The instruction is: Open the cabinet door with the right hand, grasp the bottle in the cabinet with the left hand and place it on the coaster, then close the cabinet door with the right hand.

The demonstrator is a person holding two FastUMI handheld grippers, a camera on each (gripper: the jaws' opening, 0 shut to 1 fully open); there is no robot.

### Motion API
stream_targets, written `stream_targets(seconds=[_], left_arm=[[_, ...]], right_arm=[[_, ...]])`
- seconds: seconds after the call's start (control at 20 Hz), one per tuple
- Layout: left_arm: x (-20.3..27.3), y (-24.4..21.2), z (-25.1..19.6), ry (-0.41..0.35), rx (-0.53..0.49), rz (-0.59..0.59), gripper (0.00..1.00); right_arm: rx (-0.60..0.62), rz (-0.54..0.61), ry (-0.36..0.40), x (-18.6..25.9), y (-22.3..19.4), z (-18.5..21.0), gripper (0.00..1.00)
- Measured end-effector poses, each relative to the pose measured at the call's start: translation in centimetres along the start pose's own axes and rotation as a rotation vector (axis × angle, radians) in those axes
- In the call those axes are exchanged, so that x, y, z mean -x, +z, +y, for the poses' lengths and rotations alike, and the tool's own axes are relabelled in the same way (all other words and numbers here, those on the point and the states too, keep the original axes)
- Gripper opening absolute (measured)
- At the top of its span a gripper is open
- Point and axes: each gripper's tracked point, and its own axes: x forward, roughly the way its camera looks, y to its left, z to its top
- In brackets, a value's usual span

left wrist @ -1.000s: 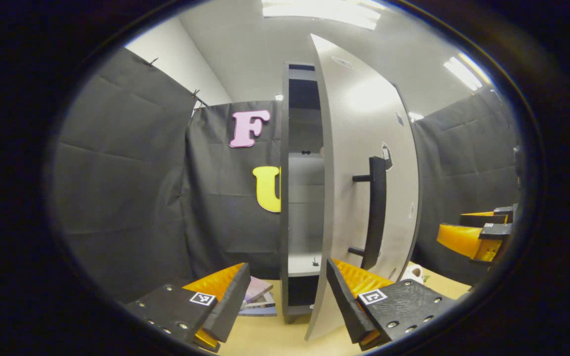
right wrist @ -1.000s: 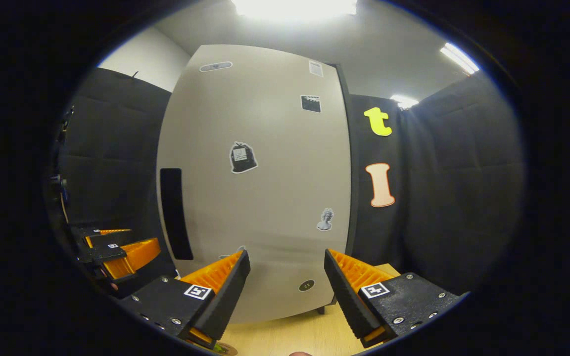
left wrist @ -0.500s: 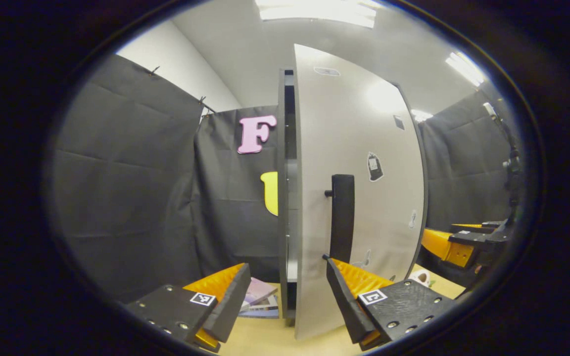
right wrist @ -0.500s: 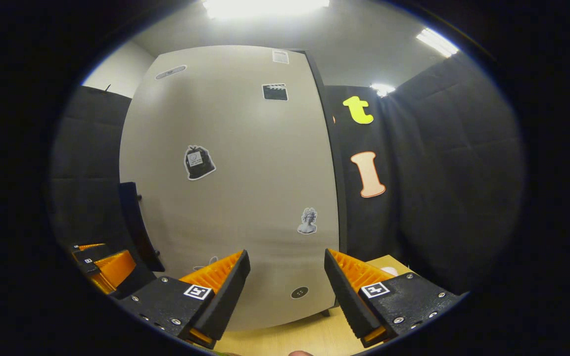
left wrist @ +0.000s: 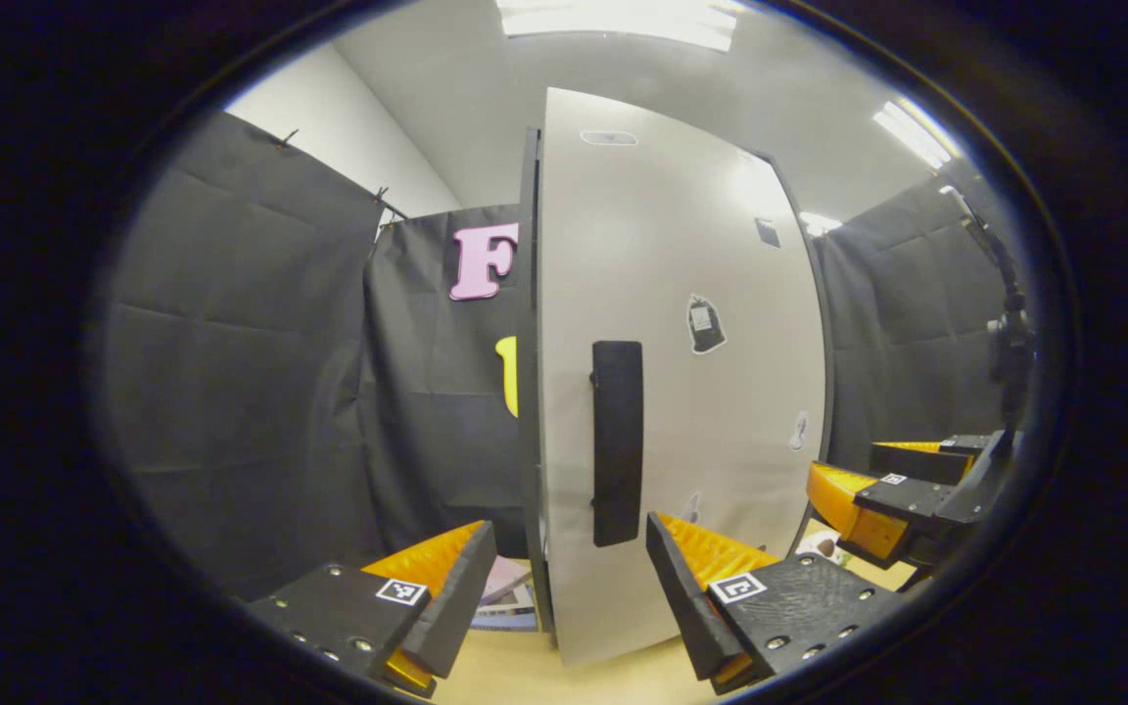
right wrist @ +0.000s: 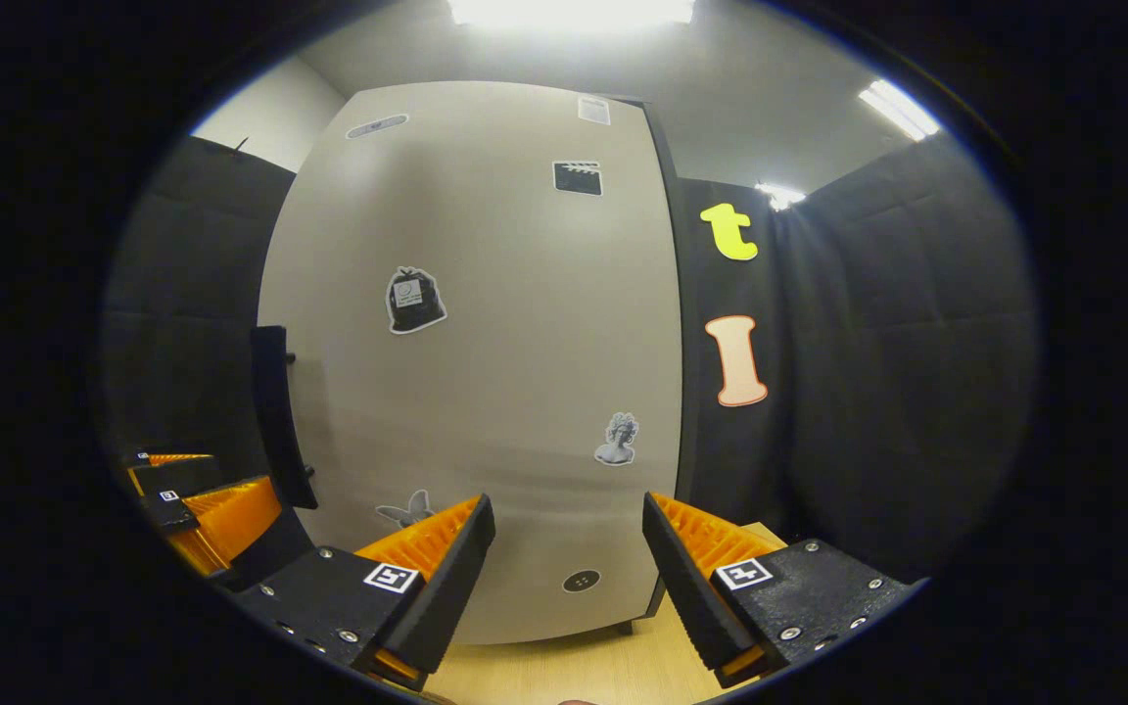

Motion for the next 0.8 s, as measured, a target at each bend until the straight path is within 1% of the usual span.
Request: stream_targets(seconds=[0.05,0.1,0.15,0.2,0.25,0.4,0.45,0.5,0.55,0.65,0.7,0.75,0.8], left_arm=[[-0.6,0.5,-0.2,-0.002,0.0,-0.012,0.85],[-1.2,0.9,-0.3,-0.001,-0.002,-0.018,0.85],[-1.3,1.1,-0.5,-0.003,-0.001,-0.025,0.92],[-1.5,1.4,-0.7,-0.003,0.002,-0.031,0.85],[-1.5,1.2,-1.0,-0.003,0.003,-0.033,0.92],[-1.9,1.6,-1.9,-0.01,-0.003,-0.038,0.92],[-2.0,1.8,-2.0,-0.01,-0.008,-0.044,0.92],[-2.2,2.0,-2.2,-0.012,-0.013,-0.049,0.88],[-2.2,1.9,-2.3,-0.011,-0.014,-0.052,0.92],[-2.6,1.7,-2.7,-0.021,-0.004,-0.044,0.92],[-2.6,1.6,-2.9,-0.025,-0.001,-0.039,0.88],[-2.8,1.4,-3.2,-0.03,-0.002,-0.032,0.92],[-2.9,1.4,-3.2,-0.032,-0.004,-0.03,0.92]], right_arm=[[-0.004,0.007,-0.003,0.0,-0.3,-0.2,0.94],[-0.006,0.014,-0.002,0.0,-0.4,-0.4,0.94],[-0.012,0.02,0.002,-0.1,-0.6,-0.5,0.94],[-0.015,0.025,0.003,-0.1,-0.7,-0.7,0.94],[-0.015,0.025,0.004,0.0,-0.7,-0.8,0.94],[-0.008,0.025,0.006,-0.1,-0.8,-0.8,0.94],[-0.006,0.025,0.009,-0.1,-0.8,-0.7,0.92],[-0.005,0.025,0.015,-0.1,-0.8,-0.6,0.94],[-0.005,0.023,0.02,-0.1,-0.8,-0.4,0.94],[-0.002,0.017,0.032,0.1,-0.6,-0.1,0.94],[0.002,0.012,0.037,0.2,-0.4,0.0,0.94],[0.005,0.008,0.039,0.1,-0.4,0.1,0.94],[0.009,0.007,0.041,0.2,-0.4,0.2,0.94]])
